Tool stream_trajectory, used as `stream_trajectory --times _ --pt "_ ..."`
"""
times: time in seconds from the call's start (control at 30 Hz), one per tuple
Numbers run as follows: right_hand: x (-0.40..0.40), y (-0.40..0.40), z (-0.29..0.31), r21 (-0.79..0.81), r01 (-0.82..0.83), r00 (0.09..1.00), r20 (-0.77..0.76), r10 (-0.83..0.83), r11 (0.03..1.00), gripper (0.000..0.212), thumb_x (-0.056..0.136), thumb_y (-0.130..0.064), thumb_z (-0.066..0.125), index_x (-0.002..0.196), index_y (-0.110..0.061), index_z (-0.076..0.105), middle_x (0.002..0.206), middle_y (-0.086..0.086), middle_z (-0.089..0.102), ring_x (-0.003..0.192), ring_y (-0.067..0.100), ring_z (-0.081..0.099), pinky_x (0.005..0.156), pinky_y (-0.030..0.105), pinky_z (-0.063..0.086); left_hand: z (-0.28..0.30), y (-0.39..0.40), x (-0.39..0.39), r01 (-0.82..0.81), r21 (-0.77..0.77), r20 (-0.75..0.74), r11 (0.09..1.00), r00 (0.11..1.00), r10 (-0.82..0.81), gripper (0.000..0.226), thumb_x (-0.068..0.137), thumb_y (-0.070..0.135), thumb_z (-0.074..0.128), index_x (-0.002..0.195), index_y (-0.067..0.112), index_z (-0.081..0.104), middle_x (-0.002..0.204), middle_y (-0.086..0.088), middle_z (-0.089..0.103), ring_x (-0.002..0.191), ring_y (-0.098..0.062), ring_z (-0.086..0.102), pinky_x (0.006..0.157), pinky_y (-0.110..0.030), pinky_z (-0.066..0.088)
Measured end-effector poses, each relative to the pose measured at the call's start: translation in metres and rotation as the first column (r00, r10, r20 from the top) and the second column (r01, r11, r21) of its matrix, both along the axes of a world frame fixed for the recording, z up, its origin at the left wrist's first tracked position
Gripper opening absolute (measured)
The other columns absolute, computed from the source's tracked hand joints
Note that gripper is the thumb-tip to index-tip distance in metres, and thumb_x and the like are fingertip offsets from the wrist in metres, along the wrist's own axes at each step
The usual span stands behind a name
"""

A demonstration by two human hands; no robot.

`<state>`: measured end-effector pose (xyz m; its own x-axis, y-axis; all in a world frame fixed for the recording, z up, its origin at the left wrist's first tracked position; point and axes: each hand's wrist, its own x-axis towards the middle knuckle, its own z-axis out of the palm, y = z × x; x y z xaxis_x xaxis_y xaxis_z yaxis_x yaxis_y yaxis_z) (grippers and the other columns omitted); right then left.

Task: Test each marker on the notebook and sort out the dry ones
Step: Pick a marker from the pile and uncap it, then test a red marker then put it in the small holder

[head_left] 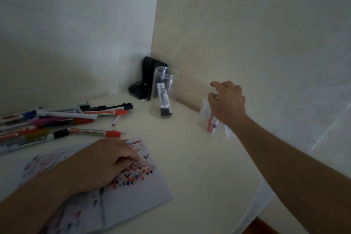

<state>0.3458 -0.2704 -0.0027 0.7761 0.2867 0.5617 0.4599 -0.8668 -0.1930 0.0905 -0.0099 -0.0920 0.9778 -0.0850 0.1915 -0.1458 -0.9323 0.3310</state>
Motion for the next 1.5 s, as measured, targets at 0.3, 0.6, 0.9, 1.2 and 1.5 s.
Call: stream_trajectory --times 0.3,0.6,0.9,1.2,1.5 --pt "-0.11 0.15 -0.079 0.016 -0.58 0.751 -0.376 0.543 0.814 0.042 0.096 -0.056 0.061 0.13 -0.032 0.067 0.122 -0.007 0.059 0.113 0.015 0.054 0.101 0.039 0.049 0.008 0.012 -0.009 -0.103 -0.012 -0.071 0.995 0.992 0.101 0.023 0.098 0.043 0.061 0.117 0.05 0.072 0.102 0.031 0.068 0.09 0.01 0.059 0.079 -0.007 0.045" --pt "-0.11 0.199 -0.084 -0.096 -0.617 0.736 -0.42 0.53 0.781 0.029 0.086 -0.061 0.071 0.106 -0.04 0.071 0.122 -0.003 0.051 0.116 0.02 0.044 0.099 0.046 0.047 0.007 0.011 -0.006 -0.113 -0.076 -0.066 0.991 0.992 0.108 0.022 0.095 0.042 0.061 0.113 0.046 0.073 0.075 0.034 0.051 0.073 0.016 0.052 0.063 -0.004 0.031" --pt "-0.115 0.176 -0.077 0.057 -0.667 0.697 -0.303 0.649 0.743 0.018 0.1 -0.043 0.063 0.093 -0.029 0.073 0.092 -0.013 0.057 0.088 0.008 0.052 0.08 0.033 0.046 0.008 0.013 -0.011 -0.135 -0.136 -0.083 0.981 0.989 0.125 0.019 0.095 0.043 0.062 0.109 0.043 0.075 0.078 0.026 0.063 0.075 0.007 0.058 0.072 -0.017 0.048" --pt "-0.155 0.118 -0.072 0.799 -0.295 0.227 -0.473 0.851 0.523 0.006 0.098 -0.012 0.069 0.101 -0.008 0.071 0.093 0.01 0.079 0.085 0.025 0.076 0.074 0.03 0.061 0.012 0.011 -0.012 -0.2 -0.413 -0.008 0.889 0.976 0.216 0.049 0.087 0.067 0.065 0.122 0.041 0.043 0.105 0.017 0.064 0.088 0.003 0.064 0.077 -0.025 0.057" --pt "-0.143 0.105 -0.076 0.929 -0.046 -0.064 -0.369 0.927 0.366 0.025 0.101 -0.022 0.058 0.08 -0.01 0.057 0.065 0.008 0.048 0.046 0.015 0.036 0.044 0.027 0.022 0.011 0.003 -0.01 -0.162 -0.164 0.186 0.973 0.964 0.191 0.021 0.101 0.047 0.048 0.102 0.027 0.052 0.084 0.013 0.056 0.075 -0.004 0.054 0.068 -0.027 0.048"
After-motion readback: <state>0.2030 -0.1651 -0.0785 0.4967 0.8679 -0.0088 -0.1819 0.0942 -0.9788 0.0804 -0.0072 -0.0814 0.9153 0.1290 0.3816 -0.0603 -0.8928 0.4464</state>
